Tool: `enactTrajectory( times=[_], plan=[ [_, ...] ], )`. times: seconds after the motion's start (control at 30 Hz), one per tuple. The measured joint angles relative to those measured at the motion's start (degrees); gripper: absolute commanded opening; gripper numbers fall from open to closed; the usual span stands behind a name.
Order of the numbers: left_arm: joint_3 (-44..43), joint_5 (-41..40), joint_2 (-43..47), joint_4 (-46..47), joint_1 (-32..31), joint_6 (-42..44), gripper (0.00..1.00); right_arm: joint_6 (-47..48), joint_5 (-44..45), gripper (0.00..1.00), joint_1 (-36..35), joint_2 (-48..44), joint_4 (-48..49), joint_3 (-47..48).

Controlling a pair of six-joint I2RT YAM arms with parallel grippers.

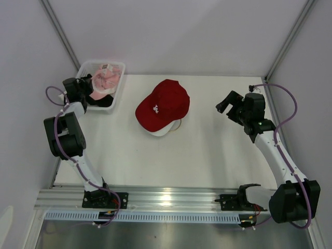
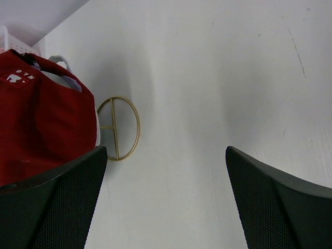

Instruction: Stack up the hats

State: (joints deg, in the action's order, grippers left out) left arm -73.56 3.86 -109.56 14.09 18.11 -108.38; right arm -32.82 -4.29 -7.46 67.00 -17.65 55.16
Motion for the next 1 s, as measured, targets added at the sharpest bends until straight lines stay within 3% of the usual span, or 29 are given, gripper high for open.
enactTrajectory(
  times=[0.23, 0.43, 0.63, 1.0],
  plan=[
    [0.0, 2.36, 1.66, 4.42, -1.22, 4.46, 0.01, 0.09, -0.04, 1.0, -0.11, -0.55, -0.24, 0.02],
    [0.02, 2.51, 11.41, 5.95, -6.49, 12.83, 0.01, 0.76, -0.04, 0.99, -0.11, -6.12, -1.79, 0.02],
    [-0.39, 2.95, 23.28, 7.45, -14.36, 22.29, 0.01, 1.9, 0.5, 1.0, -0.09, -14.56, -3.19, 0.02],
    [-8.85, 9.73, 25.68, 1.11, -32.89, 43.54, 0.01, 2.08, 0.94, 1.0, 0.61, -19.65, -6.84, -0.07]
  ],
)
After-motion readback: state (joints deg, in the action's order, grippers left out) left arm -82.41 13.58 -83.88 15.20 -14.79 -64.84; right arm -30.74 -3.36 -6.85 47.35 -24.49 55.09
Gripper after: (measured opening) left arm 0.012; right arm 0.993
